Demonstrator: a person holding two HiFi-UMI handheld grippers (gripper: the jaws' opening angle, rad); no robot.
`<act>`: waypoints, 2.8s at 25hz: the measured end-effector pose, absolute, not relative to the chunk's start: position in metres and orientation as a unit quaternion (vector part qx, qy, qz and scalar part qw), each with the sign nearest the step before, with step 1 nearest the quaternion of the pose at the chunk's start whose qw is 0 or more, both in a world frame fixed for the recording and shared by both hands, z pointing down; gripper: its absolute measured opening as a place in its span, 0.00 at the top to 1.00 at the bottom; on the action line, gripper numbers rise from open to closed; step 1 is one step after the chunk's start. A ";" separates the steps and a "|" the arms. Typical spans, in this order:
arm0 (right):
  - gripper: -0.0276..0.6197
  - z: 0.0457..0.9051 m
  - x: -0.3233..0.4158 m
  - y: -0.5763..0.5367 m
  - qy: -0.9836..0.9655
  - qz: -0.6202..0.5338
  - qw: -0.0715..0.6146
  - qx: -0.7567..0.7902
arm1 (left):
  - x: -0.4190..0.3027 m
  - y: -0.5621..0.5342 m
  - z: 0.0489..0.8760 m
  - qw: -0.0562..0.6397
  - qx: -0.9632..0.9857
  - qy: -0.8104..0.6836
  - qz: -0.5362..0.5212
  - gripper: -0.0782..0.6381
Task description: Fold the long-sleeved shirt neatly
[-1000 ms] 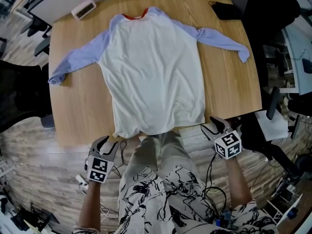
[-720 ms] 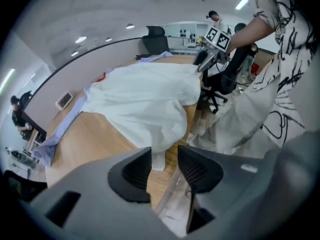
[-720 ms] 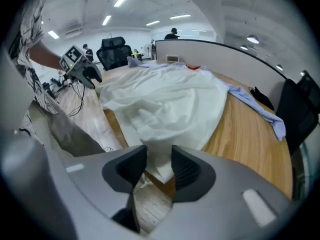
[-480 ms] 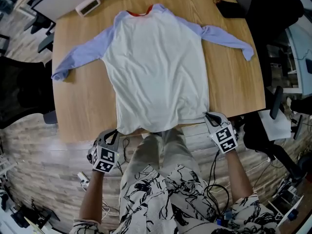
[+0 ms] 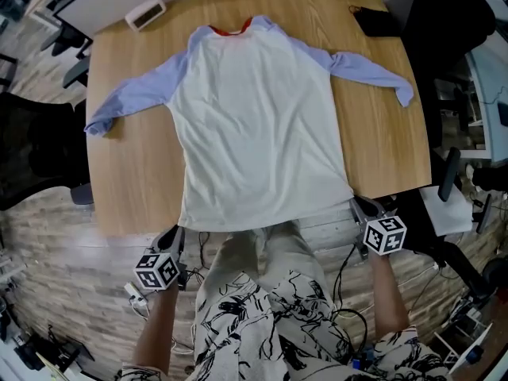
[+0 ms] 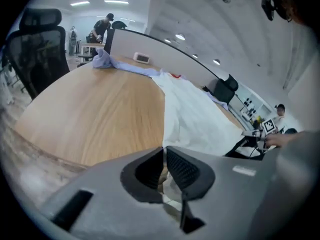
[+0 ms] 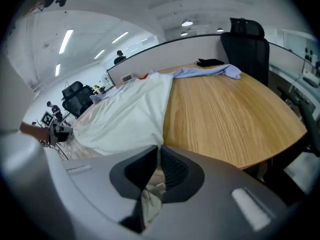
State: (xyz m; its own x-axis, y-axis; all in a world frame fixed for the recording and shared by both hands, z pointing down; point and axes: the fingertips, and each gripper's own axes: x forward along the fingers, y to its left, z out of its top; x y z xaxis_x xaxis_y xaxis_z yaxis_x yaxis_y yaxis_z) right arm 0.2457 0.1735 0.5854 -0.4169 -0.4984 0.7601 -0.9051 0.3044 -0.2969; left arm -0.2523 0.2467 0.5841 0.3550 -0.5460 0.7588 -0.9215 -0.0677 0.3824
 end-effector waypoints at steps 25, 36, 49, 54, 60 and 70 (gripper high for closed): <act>0.53 0.478 0.414 -0.018 -0.759 0.215 0.281 0.546 | 0.057 0.053 0.317 0.024 0.912 -0.332 0.239 0.44; 0.48 0.562 0.497 -0.162 -0.809 0.187 0.382 0.405 | 0.219 -0.064 0.441 0.095 0.901 -0.311 0.287 0.46; 0.92 0.561 0.502 -0.199 -0.833 0.129 0.379 0.382 | 0.214 -0.134 0.539 0.174 0.848 -0.378 0.328 0.46; 0.92 0.484 0.503 -0.231 -0.829 0.034 0.357 0.429 | 0.141 -0.185 0.555 0.206 0.800 -0.454 0.334 0.46; 0.92 0.397 0.481 -0.293 -0.813 -0.060 0.367 0.448 | 0.118 -0.195 0.601 0.223 0.791 -0.417 0.389 0.47; 0.92 0.226 0.269 -0.297 -0.876 -0.172 0.286 0.348 | 0.123 -0.193 0.595 0.227 0.825 -0.398 0.332 0.45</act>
